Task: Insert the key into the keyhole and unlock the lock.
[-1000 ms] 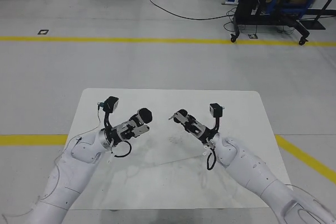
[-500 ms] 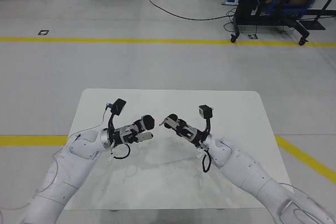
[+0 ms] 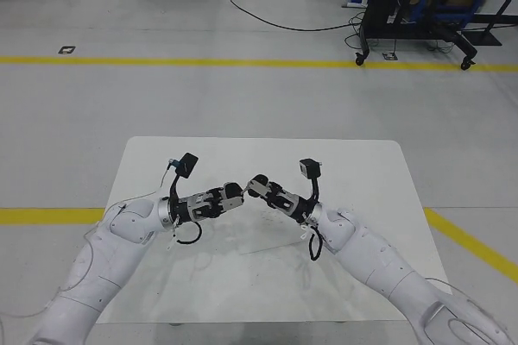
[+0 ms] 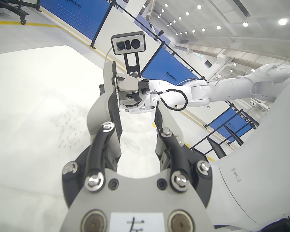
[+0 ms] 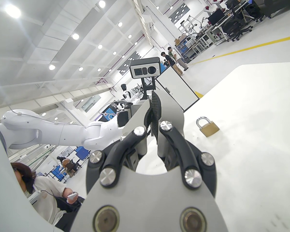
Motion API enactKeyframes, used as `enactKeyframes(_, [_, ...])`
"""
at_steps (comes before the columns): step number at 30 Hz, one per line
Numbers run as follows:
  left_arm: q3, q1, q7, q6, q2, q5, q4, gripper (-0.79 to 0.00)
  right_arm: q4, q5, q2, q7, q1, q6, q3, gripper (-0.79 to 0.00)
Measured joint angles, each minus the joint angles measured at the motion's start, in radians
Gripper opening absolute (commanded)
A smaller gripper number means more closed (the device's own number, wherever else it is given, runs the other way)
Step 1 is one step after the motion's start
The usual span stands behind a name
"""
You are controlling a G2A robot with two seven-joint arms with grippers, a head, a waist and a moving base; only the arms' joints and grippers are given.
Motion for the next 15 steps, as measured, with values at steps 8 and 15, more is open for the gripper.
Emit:
enactKeyframes(8, [0.007,-0.01,0.002,0.0,-0.01,0.013,0.027,-0.52,0.001,0.002,-0.012,0.042,-0.008,0.0,0.019,-0.785])
enactKeyframes(15, [0.006,-0.02,0.018,0.0,-0.018,0.037,0.059,-0.785,0.004,0.01,-0.022,0.079,-0.015,0.0,0.036,-0.785])
